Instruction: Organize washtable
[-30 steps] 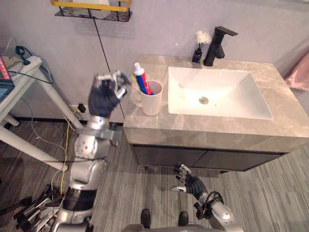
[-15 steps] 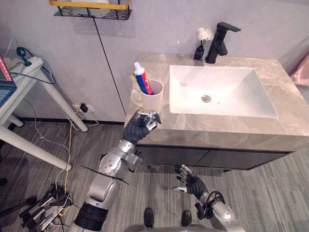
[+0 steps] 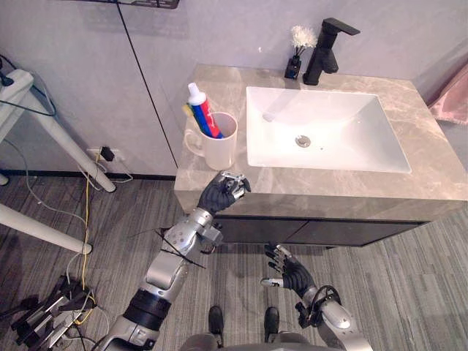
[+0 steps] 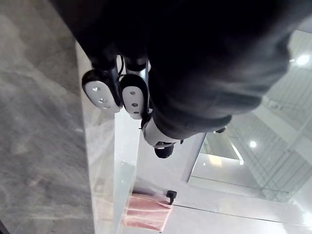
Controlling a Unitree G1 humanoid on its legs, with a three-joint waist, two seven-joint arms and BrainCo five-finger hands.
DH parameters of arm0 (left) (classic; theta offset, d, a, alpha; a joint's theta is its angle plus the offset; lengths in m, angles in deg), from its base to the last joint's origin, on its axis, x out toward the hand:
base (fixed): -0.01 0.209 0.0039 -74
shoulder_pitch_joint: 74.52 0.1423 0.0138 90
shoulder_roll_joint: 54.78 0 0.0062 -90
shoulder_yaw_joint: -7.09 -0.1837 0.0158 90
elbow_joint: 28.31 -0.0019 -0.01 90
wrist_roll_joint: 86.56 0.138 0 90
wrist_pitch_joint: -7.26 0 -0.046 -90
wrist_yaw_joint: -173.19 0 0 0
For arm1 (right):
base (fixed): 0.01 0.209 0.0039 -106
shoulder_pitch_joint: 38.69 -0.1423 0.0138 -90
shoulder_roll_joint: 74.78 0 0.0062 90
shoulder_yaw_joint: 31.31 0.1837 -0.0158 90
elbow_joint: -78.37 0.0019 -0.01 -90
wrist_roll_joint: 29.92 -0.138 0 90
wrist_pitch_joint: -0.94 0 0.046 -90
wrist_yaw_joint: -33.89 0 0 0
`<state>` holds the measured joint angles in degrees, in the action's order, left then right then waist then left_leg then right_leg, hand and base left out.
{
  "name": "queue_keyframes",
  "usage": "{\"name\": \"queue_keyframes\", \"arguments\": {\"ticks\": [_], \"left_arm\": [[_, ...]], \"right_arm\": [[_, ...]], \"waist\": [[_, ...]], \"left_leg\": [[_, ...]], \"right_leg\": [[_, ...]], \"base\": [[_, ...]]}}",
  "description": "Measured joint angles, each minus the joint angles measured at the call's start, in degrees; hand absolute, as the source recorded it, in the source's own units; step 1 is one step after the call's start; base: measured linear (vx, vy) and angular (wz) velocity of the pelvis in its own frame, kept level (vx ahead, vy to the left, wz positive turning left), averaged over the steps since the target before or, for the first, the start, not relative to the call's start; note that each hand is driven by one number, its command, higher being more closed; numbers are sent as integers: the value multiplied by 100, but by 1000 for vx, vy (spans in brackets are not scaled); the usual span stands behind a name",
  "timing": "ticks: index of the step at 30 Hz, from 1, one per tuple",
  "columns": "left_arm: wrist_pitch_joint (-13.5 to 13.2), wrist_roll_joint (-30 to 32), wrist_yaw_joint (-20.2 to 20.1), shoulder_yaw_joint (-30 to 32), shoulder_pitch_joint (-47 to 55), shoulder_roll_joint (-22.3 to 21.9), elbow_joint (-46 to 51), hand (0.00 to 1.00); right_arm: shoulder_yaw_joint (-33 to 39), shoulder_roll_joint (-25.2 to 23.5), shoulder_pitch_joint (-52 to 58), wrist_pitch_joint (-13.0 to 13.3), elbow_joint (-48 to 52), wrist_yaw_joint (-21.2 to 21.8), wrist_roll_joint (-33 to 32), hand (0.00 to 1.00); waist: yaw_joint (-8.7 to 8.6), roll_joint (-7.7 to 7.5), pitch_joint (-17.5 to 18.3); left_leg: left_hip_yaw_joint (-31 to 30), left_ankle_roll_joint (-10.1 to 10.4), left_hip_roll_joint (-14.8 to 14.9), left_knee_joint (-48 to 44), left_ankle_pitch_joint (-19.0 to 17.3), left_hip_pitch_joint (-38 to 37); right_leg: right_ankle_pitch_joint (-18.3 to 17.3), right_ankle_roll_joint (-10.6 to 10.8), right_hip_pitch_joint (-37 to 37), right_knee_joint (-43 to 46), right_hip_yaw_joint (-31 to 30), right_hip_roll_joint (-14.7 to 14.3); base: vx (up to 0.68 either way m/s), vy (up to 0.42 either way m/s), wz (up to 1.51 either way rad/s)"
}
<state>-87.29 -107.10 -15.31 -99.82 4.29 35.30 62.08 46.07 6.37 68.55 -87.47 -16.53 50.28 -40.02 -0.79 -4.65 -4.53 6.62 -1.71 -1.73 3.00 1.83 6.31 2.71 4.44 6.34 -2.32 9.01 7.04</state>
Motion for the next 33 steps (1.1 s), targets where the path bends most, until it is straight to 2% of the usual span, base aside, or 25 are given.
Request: {"name": "queue_keyframes", "arguments": {"ticks": [18, 24, 33], "left_arm": [[-32, 108, 133, 861, -162, 113, -225, 100], [-32, 108, 143, 911, -162, 140, -237, 100], [-25, 150, 145, 1034, -484, 440, -511, 100]], "right_arm": [[86, -1, 17, -4, 196, 21, 73, 0], [85, 0, 24, -4, 193, 35, 75, 0], [76, 7, 62, -5, 191, 120, 119, 0]], "waist": [[-3, -52, -131], [-2, -51, -131], [0, -74, -205]], "left_leg": [[118, 5, 23, -2, -4, -33], [123, 5, 22, 1, -4, -37], [179, 6, 28, 2, -4, -52]], "right_leg": [[20, -19, 18, -1, -106, -19], [21, -20, 18, -1, -111, -19], [91, -16, -6, -92, -158, -30]], "base": [[0, 3, -2], [0, 0, 0], [-5, 2, -3]]}}
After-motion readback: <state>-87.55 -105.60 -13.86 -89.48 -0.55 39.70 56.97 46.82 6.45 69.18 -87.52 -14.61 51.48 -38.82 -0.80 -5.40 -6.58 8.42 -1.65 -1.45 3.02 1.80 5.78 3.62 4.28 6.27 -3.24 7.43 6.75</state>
